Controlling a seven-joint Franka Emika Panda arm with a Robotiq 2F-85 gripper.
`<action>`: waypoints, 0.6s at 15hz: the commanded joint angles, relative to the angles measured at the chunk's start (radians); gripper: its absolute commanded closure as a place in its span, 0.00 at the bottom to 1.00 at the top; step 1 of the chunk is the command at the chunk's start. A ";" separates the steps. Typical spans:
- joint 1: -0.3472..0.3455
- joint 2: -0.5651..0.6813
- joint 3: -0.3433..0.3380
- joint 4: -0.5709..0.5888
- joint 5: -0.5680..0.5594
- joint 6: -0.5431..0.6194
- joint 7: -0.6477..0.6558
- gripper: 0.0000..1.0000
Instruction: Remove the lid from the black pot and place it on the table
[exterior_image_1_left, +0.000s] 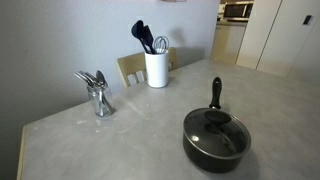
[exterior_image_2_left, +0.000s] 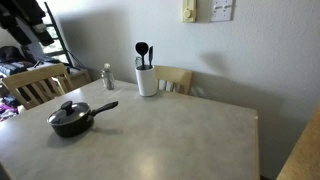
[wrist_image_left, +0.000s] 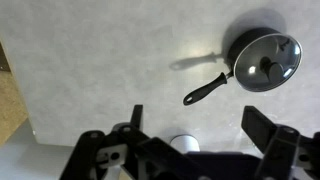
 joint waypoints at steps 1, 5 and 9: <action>-0.009 0.001 0.007 0.001 0.006 -0.001 -0.005 0.00; 0.014 0.041 0.010 0.000 0.004 -0.001 -0.044 0.00; 0.078 0.134 0.015 0.017 0.029 -0.009 -0.116 0.00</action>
